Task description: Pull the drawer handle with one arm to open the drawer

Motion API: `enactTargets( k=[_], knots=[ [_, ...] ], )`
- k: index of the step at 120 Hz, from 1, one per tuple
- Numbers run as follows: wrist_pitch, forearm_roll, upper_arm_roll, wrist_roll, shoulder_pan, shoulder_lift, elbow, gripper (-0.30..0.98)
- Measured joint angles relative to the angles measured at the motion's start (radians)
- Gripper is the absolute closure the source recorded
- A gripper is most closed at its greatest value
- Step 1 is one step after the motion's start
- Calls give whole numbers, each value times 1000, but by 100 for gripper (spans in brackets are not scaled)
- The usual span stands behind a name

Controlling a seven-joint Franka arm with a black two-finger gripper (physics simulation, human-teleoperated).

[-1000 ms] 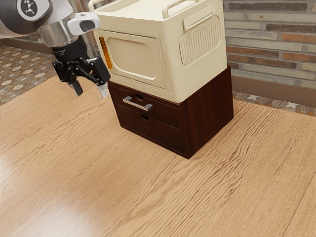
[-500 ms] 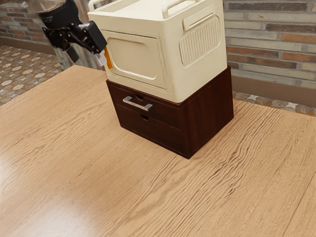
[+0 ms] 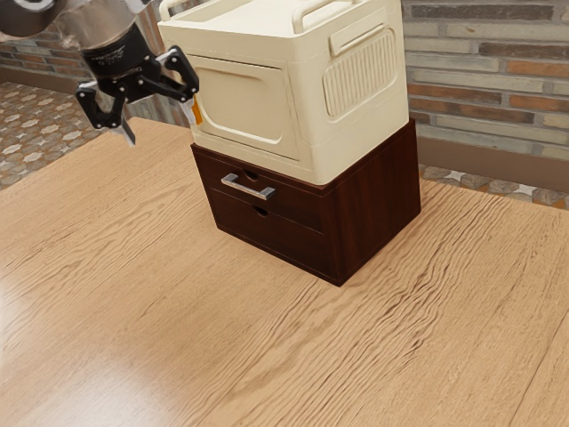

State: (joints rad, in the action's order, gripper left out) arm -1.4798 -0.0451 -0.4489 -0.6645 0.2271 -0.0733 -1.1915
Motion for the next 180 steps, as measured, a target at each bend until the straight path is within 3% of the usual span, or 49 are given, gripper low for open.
enactTargets(
  k=[34, 73, 102, 118, 180],
  knots=[
    [-206, -2, -23, -328, -2, 16, -214, 2],
    [-445, -5, -51, -559, -3, 57, -395, 2],
    [-603, -3, -51, -665, -33, 25, -452, 2],
    [-663, -3, -48, -708, -2, 0, -452, 3],
    [-773, -9, -49, -807, 2, -51, -478, 3]
  ],
)
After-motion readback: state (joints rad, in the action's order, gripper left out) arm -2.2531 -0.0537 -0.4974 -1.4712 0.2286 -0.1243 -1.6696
